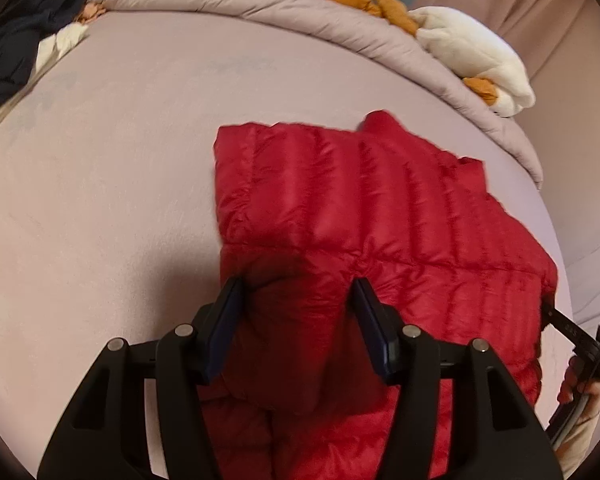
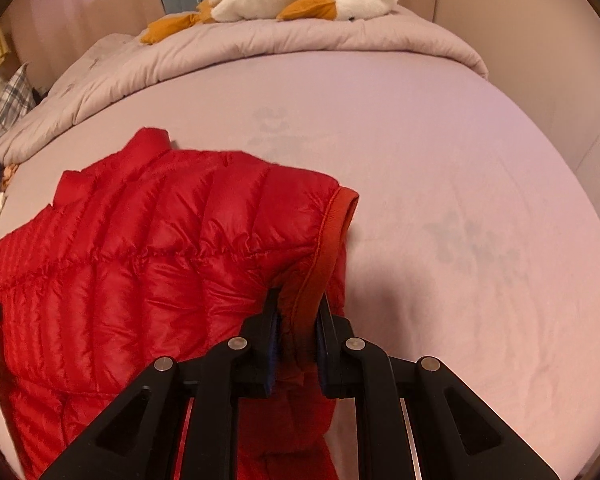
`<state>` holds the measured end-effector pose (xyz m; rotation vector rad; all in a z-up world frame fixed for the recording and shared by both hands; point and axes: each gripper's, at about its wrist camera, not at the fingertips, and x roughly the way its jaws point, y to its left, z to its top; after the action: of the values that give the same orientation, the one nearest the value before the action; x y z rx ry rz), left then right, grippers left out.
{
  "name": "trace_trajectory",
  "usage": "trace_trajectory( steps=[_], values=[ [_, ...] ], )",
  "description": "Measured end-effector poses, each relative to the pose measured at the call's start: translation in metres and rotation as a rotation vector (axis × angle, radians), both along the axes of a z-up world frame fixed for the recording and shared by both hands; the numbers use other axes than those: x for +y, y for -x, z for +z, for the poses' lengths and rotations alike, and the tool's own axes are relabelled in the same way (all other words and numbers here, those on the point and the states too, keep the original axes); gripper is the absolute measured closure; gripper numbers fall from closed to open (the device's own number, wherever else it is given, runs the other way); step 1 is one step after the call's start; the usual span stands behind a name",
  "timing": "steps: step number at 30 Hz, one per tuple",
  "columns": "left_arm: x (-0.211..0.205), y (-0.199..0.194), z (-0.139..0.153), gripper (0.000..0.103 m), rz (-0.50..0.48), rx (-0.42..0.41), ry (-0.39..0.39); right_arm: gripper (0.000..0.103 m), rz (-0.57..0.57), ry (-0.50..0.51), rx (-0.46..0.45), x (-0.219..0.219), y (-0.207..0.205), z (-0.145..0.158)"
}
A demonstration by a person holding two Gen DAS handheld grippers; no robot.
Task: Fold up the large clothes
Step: 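Lift the jacket hem with the right gripper and fold it toward the collar, then open the right gripper, release the folded hem, and withdraw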
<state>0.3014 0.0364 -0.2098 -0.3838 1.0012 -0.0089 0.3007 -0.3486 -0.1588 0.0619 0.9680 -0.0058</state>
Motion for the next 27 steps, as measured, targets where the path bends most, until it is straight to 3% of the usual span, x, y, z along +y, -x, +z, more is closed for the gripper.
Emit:
trace_trajectory(
  steps=[4,9,18,21,23,27],
  values=[
    [0.005,-0.004,-0.011,0.039,0.018,0.020,0.006,0.090,0.003,-0.007,0.017,-0.001,-0.004,-0.008],
    [0.013,-0.004,-0.023,0.037,0.041,0.035,0.067,0.090,0.002,-0.018,0.029,-0.001,-0.009,-0.018],
    [0.012,0.007,-0.013,0.035,0.060,0.027,0.071,0.090,-0.023,-0.022,0.016,-0.002,-0.007,-0.016],
    [0.012,0.022,0.004,0.031,0.053,0.001,0.043,0.075,-0.034,-0.001,-0.005,-0.002,0.003,-0.006],
    [0.012,0.037,0.020,0.021,0.041,-0.032,0.044,0.046,-0.053,0.048,-0.033,0.000,0.013,0.004],
    [0.013,0.069,0.053,0.009,0.038,-0.108,0.064,0.035,-0.048,0.095,-0.101,0.005,0.041,0.030]
  ],
)
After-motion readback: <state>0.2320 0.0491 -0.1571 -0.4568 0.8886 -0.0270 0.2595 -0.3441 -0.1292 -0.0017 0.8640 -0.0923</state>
